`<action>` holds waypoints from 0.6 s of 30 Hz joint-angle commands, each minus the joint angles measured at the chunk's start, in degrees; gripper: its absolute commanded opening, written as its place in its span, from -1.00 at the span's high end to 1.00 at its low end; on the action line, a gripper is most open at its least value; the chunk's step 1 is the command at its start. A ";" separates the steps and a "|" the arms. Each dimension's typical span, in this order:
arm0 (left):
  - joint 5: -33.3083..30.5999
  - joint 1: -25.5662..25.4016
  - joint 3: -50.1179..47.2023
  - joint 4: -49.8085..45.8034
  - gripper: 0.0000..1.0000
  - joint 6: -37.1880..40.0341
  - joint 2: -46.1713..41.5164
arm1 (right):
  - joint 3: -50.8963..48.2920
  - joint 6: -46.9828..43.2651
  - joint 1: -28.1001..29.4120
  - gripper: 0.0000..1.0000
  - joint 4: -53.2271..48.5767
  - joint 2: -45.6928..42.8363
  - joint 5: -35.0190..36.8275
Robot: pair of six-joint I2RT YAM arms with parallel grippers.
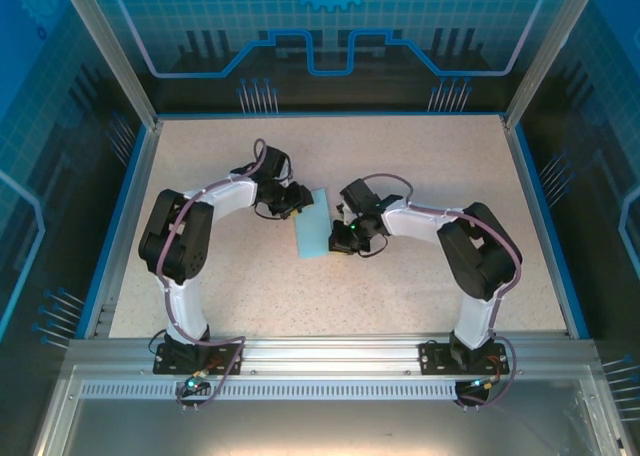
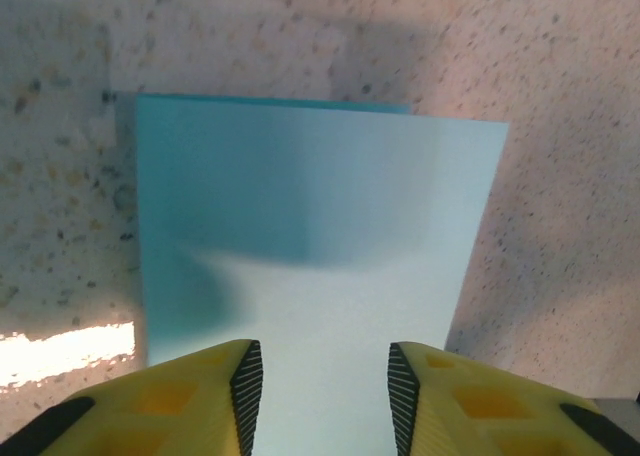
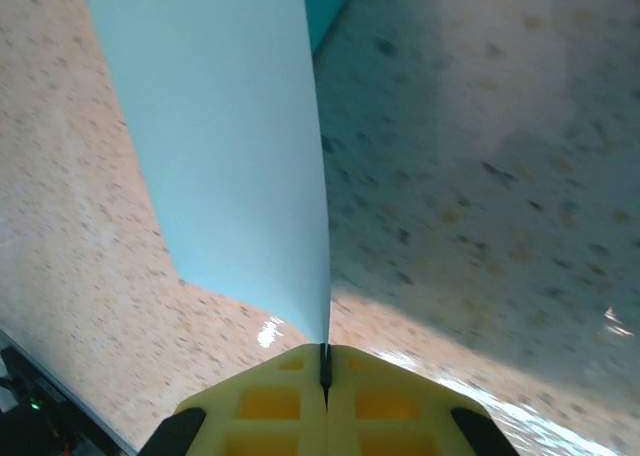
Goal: Fold a paper plane with a square sheet of paper (pick it up from the middle)
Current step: Third fold the triangle at the center of the table.
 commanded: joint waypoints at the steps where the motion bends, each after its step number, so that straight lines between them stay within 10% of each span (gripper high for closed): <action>1: 2.55 0.40 -2.14 0.63 0.25 0.66 -1.88 | -1.64 -4.22 -2.46 0.91 -5.31 -2.61 -1.77; 18: 0.99 -0.46 -3.65 0.59 0.57 0.78 2.31 | -1.91 -1.57 -3.17 0.61 1.37 -3.49 -3.54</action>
